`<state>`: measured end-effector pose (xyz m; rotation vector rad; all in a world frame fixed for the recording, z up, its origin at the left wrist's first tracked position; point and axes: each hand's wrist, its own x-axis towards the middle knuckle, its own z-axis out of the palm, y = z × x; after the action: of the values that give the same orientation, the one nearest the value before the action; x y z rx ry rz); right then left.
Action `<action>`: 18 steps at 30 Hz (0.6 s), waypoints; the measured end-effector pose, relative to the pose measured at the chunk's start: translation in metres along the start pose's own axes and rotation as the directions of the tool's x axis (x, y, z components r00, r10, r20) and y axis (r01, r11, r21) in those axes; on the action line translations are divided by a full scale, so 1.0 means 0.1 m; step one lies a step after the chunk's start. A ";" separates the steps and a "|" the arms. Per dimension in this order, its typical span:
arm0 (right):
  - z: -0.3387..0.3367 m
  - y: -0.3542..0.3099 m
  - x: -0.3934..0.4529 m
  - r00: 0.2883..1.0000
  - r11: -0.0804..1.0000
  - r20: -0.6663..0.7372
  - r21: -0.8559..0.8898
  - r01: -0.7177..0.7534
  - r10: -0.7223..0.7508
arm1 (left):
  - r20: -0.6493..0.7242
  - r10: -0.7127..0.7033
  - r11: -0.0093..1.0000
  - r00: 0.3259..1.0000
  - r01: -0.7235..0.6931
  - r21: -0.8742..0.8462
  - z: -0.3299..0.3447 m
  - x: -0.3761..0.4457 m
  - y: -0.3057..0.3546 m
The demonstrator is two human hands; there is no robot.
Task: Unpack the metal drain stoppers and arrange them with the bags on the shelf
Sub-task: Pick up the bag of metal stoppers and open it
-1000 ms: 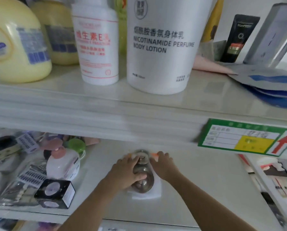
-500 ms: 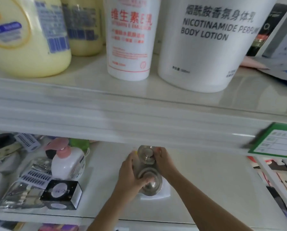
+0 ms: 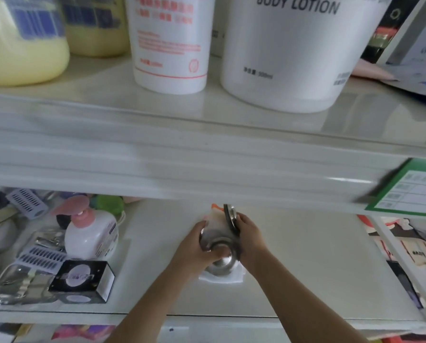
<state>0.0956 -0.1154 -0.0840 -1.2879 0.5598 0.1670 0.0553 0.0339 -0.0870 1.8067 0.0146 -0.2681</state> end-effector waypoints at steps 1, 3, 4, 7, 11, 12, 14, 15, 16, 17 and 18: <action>-0.01 0.00 0.02 1.000 1.000 0.012 0.012 0.003 -0.004 | -0.017 0.015 1.000 1.000 -0.015 -0.006 0.02 -0.01 0.00; -0.01 -0.01 0.04 0.999 0.999 0.027 0.002 0.035 -0.035 | -0.050 0.055 0.998 0.997 -0.056 -0.022 0.05 -0.05 0.02; 0.00 -0.01 0.05 0.998 0.998 0.027 -0.016 0.062 -0.061 | -0.063 0.073 0.996 0.995 -0.076 -0.047 0.07 -0.08 0.03; -0.04 -0.03 0.05 0.984 0.973 0.038 -0.145 0.177 -0.174 | -0.087 0.080 0.987 0.993 -0.091 -0.132 0.12 -0.19 0.08; -0.22 -0.07 -0.02 0.949 0.893 0.122 -0.323 0.314 -0.290 | -0.103 0.041 0.957 0.994 -0.068 -0.283 0.21 -0.38 0.11; -0.26 -0.08 -0.06 0.945 0.883 0.143 -0.340 0.325 -0.293 | -0.100 0.035 0.944 0.994 -0.066 -0.322 0.25 -0.45 0.13; -0.35 -0.10 -0.13 0.940 0.857 0.174 -0.386 0.340 -0.294 | -0.102 0.034 0.917 0.994 -0.072 -0.392 0.33 -0.58 0.17; -0.41 -0.10 -0.17 0.939 0.848 0.184 -0.405 0.341 -0.290 | -0.108 0.033 0.904 0.994 -0.075 -0.421 0.38 -0.62 0.18; -0.46 -0.11 -0.20 0.940 0.844 0.188 -0.417 0.338 -0.283 | -0.114 0.027 0.890 0.993 -0.076 -0.449 0.43 -0.67 0.18; -0.51 -0.12 -0.24 0.944 0.847 0.184 -0.418 0.328 -0.275 | -0.121 0.013 0.877 0.993 -0.070 -0.475 0.48 -0.71 0.17; -0.56 -0.13 -0.25 0.947 0.851 0.174 -0.418 0.318 -0.269 | -0.127 -0.007 0.860 0.992 -0.059 -0.507 0.51 -0.76 0.16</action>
<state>0.0630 -0.1668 -0.0697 -1.7820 0.2246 0.1098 -0.0246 -0.0094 -0.0685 1.2868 0.1380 -0.1137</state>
